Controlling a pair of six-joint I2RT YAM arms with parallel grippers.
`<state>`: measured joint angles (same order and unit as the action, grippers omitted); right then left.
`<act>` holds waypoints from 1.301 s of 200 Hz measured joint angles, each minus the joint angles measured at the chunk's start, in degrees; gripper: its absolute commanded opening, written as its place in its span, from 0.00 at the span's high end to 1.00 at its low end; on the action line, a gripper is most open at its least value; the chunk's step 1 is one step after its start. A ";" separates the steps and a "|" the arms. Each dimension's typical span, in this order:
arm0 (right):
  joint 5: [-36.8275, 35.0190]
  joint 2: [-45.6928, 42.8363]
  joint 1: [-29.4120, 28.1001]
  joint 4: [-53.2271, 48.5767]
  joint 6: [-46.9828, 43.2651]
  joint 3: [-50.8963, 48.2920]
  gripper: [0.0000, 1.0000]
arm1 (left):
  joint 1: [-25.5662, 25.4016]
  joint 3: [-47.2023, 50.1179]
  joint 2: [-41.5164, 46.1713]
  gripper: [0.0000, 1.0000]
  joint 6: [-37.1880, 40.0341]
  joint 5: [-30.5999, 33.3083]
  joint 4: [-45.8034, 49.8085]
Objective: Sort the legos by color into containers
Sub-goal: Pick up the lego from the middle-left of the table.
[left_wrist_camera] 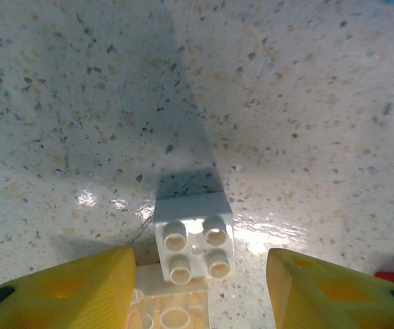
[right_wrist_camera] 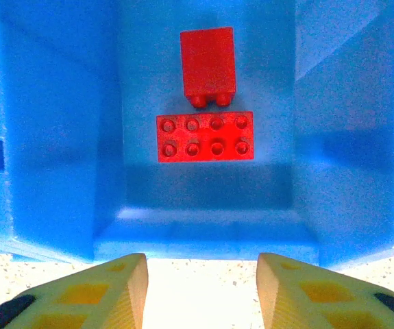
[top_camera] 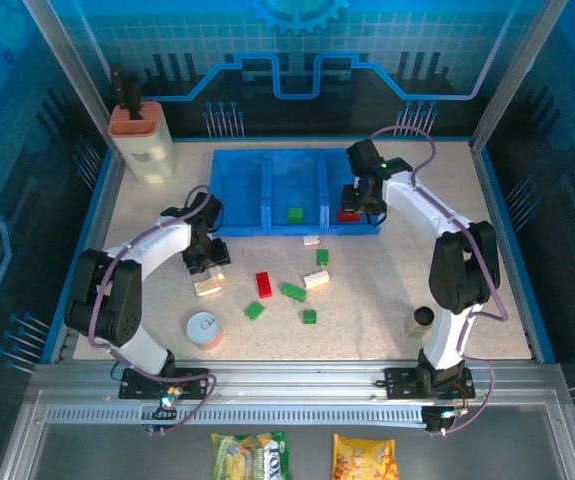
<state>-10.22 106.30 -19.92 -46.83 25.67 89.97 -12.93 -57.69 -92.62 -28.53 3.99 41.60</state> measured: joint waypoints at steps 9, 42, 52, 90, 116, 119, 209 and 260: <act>0.00 0.00 0.00 0.22 0.02 -0.33 0.53 | 0.00 0.39 -0.59 0.46 -0.11 -0.02 -0.57; 0.24 -0.02 0.02 1.14 0.31 -1.14 0.53 | -0.02 1.03 -2.64 0.49 -0.20 -0.39 -2.21; 0.24 -0.02 0.07 1.29 0.42 -1.18 0.53 | -0.02 1.31 -3.15 0.51 -0.33 -0.46 -2.93; 0.24 -0.04 0.09 1.55 0.46 -1.18 0.53 | -0.07 1.97 -4.22 0.58 -1.16 -0.87 -4.09; 0.24 -0.15 0.09 1.55 0.46 -1.18 0.53 | -0.07 1.99 -4.68 0.61 -1.42 -0.87 -4.59; 0.24 -0.20 0.09 1.55 0.46 -1.18 0.53 | -0.09 1.99 -4.68 0.61 -1.42 -0.87 -4.61; 0.26 -0.96 0.09 1.75 0.90 -1.92 0.53 | -0.11 1.22 -2.75 0.66 -1.38 -0.85 -2.91; 0.26 -0.98 0.09 1.86 1.09 -2.32 0.53 | -0.11 -4.96 1.92 0.67 -0.98 -0.85 0.74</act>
<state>-9.96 105.32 -19.84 -44.97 26.76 87.66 -13.04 -62.65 -90.70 -29.52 3.14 42.35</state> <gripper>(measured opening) 0.467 0.331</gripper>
